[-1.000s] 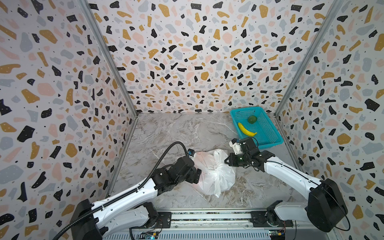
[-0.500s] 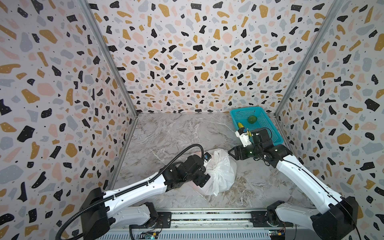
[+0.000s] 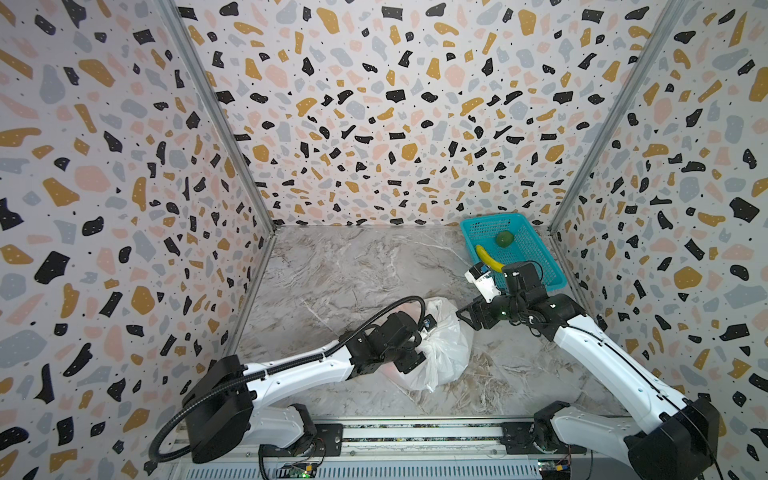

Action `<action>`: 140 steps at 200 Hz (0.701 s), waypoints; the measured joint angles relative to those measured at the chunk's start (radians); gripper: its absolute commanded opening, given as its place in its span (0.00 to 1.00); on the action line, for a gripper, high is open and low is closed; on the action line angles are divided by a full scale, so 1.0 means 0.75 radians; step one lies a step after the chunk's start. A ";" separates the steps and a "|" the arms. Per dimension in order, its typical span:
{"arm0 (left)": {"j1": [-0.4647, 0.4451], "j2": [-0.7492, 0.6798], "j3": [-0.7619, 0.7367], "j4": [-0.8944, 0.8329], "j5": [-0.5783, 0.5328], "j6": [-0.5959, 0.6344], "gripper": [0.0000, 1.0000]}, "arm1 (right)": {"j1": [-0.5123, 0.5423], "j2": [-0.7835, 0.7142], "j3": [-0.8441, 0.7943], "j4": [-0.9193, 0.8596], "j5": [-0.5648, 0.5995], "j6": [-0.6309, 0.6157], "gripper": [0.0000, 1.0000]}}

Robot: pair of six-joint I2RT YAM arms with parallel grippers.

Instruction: Untie the knot of the plastic bag and take out the fruit

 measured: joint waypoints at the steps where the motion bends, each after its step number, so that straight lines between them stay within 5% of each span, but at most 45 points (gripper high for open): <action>1: 0.000 0.001 -0.002 0.002 -0.001 0.001 0.67 | 0.001 -0.002 -0.002 0.002 -0.001 -0.003 0.77; 66: 0.000 0.049 -0.043 0.121 -0.049 0.028 0.37 | 0.050 -0.051 -0.088 0.072 -0.014 -0.158 0.78; 113: -0.001 0.081 -0.043 0.179 -0.070 0.048 0.00 | 0.133 -0.047 -0.126 0.128 -0.020 -0.294 0.79; 140: -0.001 0.068 -0.043 0.182 -0.084 0.057 0.00 | 0.170 -0.047 -0.144 0.169 -0.017 -0.386 0.78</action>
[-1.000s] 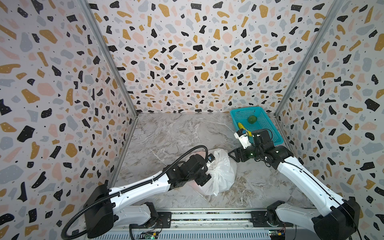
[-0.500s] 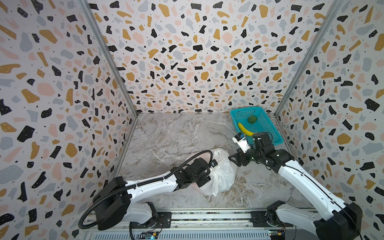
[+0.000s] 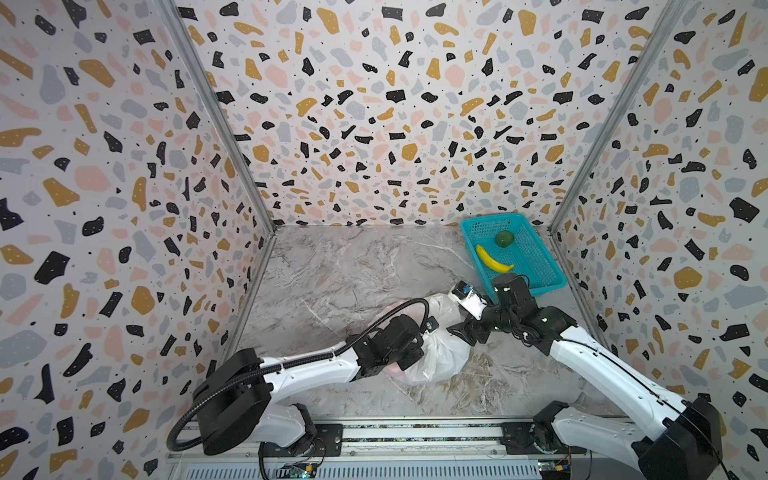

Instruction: Untie the knot of the plastic bag and take out the fruit

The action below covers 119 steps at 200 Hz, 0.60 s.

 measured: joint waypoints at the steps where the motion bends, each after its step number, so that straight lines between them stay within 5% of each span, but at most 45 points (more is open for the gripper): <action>1: 0.000 -0.002 0.000 0.000 -0.001 0.000 0.00 | 0.001 0.000 -0.001 0.002 0.000 -0.004 0.78; 89: 0.000 -0.287 -0.053 -0.029 -0.080 0.012 0.00 | 0.062 0.054 -0.119 0.254 -0.037 -0.358 0.74; 119: 0.000 -0.287 -0.053 -0.041 -0.085 0.017 0.00 | 0.066 0.155 -0.104 0.307 -0.071 -0.440 0.57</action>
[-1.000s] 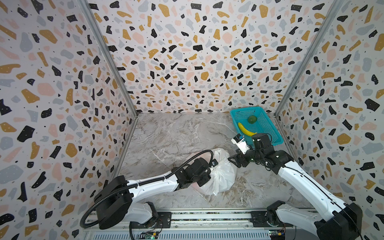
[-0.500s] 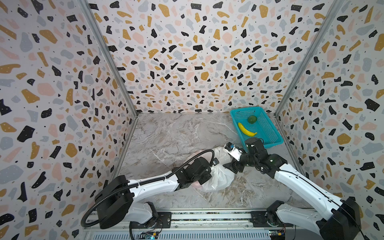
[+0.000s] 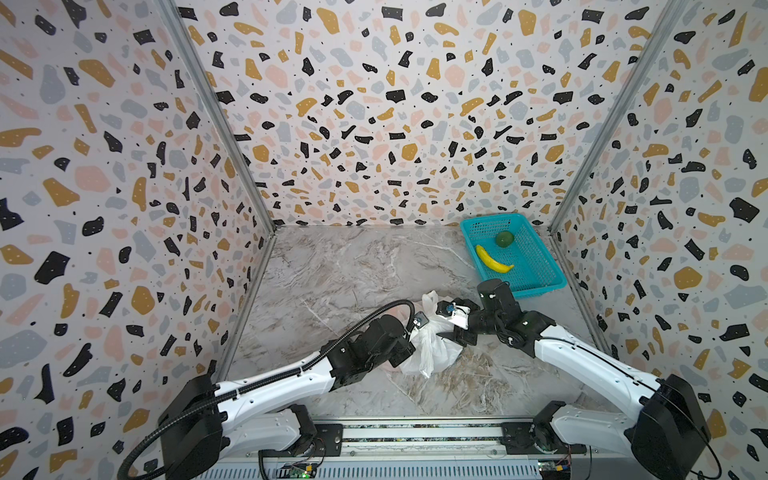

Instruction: Untie the knot of the plastic bag and take out the fruit

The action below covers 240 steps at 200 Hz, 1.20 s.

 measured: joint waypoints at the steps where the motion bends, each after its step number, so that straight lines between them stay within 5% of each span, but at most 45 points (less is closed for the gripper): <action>1: 0.000 0.000 0.000 0.000 0.000 0.000 0.00 | 0.000 0.007 0.002 0.001 0.000 -0.001 0.56; 47: -0.001 -0.008 0.000 -0.009 -0.026 0.003 0.00 | 0.001 0.095 0.036 0.005 -0.033 -0.044 0.00; 163: 0.013 -0.151 -0.044 -0.018 -0.203 -0.111 0.00 | -0.060 -0.135 -0.021 -0.007 -0.008 0.225 0.00; 240: 0.172 -0.269 -0.109 -0.057 -0.253 -0.254 0.00 | -0.180 -0.271 -0.145 0.012 0.058 0.524 0.00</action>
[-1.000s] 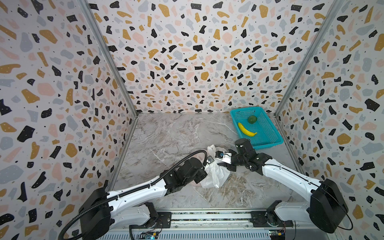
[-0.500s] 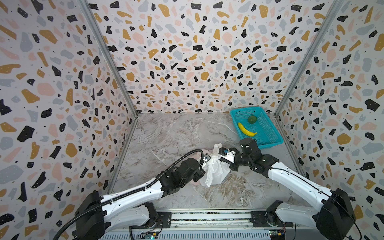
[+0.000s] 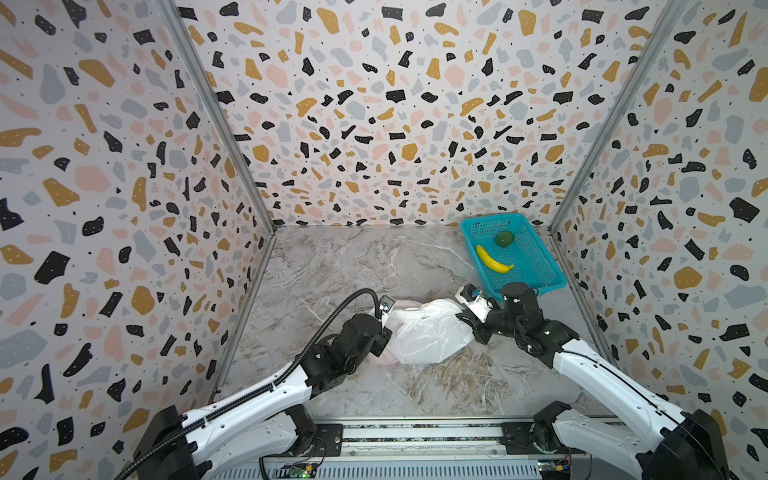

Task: Untie the knot of the plastic bag and take out the fruit
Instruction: 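Pull the knot loop away from the left gripper with the right gripper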

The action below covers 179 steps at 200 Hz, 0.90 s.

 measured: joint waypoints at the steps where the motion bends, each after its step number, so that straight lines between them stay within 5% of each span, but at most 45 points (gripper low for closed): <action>1: 0.003 -0.001 -0.001 -0.001 0.000 -0.002 0.00 | -0.002 -0.004 -0.004 0.001 0.000 0.006 0.00; 95: 0.071 -0.011 -0.026 -0.073 -0.004 -0.207 0.00 | -0.232 -0.100 -0.141 0.023 0.001 0.396 0.00; 179: 0.092 -0.014 -0.034 -0.082 0.028 -0.310 0.00 | -0.318 -0.096 -0.162 0.023 -0.130 0.520 0.04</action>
